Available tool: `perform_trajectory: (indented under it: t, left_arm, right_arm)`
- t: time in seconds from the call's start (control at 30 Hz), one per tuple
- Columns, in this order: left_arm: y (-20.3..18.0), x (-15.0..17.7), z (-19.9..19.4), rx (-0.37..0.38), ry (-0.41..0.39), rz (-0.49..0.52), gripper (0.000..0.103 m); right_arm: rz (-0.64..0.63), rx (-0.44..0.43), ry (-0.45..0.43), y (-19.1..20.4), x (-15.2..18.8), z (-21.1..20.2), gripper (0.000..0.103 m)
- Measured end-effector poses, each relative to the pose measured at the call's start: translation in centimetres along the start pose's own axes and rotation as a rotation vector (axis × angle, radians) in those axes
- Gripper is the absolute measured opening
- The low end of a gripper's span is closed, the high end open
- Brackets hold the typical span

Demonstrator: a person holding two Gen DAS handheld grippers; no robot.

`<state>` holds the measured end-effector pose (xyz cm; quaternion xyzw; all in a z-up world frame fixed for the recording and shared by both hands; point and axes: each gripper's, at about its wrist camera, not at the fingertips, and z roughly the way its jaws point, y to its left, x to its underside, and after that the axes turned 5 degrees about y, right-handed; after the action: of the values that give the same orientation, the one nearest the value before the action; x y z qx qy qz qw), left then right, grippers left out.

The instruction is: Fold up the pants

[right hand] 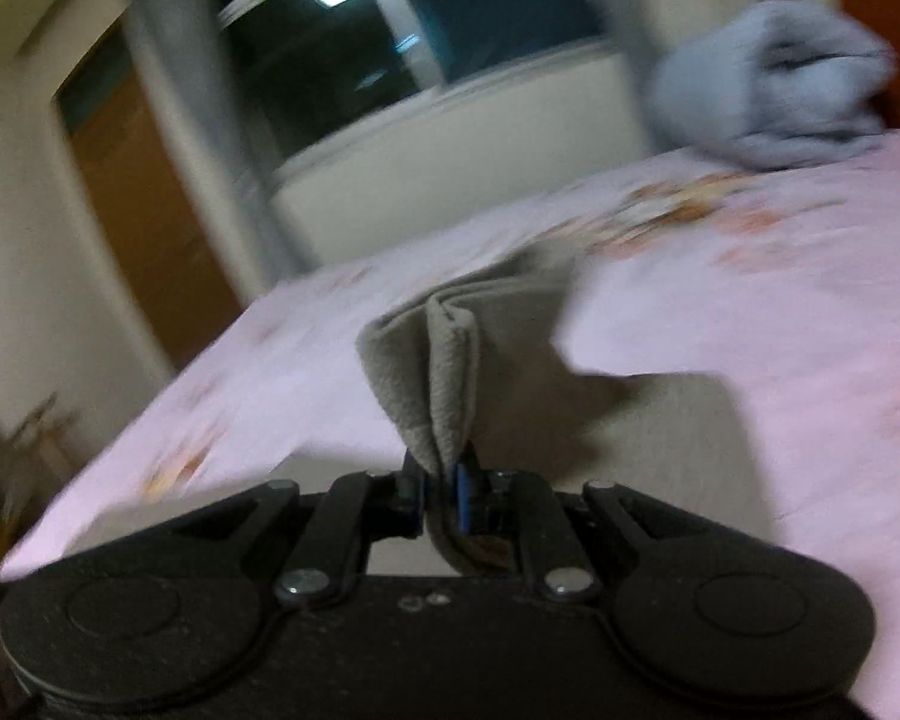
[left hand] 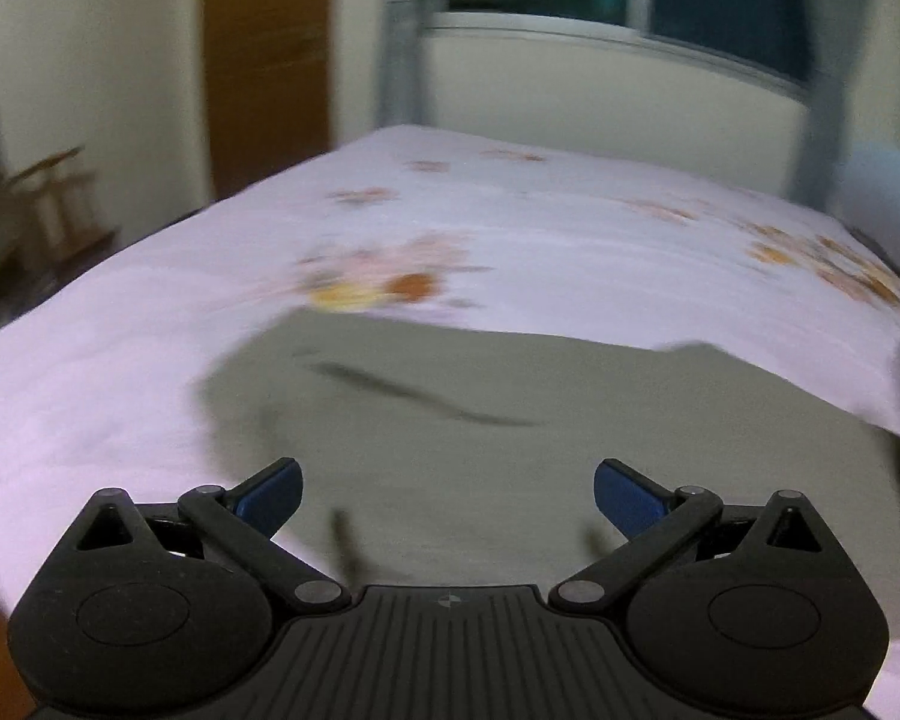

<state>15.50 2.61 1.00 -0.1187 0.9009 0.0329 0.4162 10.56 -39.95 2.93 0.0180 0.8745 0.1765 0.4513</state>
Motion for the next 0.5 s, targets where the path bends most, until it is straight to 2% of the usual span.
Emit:
perform_trajectory:
  t: [0.07,0.1,0.13,0.17,0.23,0.37,0.5]
  left_arm:
    - [3.0,0.5,0.5,-0.014,0.022,-0.04,0.103]
    - [4.1,0.9,0.6,-0.016,0.026,-0.06,0.103]
    - [5.0,1.2,0.8,-0.016,0.03,-0.078,0.103]
    - [5.5,1.5,1.0,-0.013,0.035,-0.087,0.103]
    - [6.2,2.3,1.0,-0.012,0.034,-0.099,0.103]
    - [5.5,2.6,2.1,0.015,0.035,-0.093,0.103]
    - [4.3,2.2,2.0,0.032,0.033,-0.092,0.103]
  right_arm:
    - [-0.085,-0.042,0.117,3.2,2.5,3.8,0.004]
    - [-0.129,-0.036,0.207,4.6,3.8,5.8,0.008]
    - [-0.181,0.006,0.226,5.9,5.2,6.7,0.01]
    - [-0.219,0.019,0.2,6.4,5.8,6.3,0.017]
    - [-0.202,0.012,0.181,6.4,5.6,4.8,0.021]
    - [-0.158,-0.052,0.085,5.0,3.7,1.5,0.028]
    - [-0.156,-0.069,0.114,4.7,2.1,2.9,0.028]
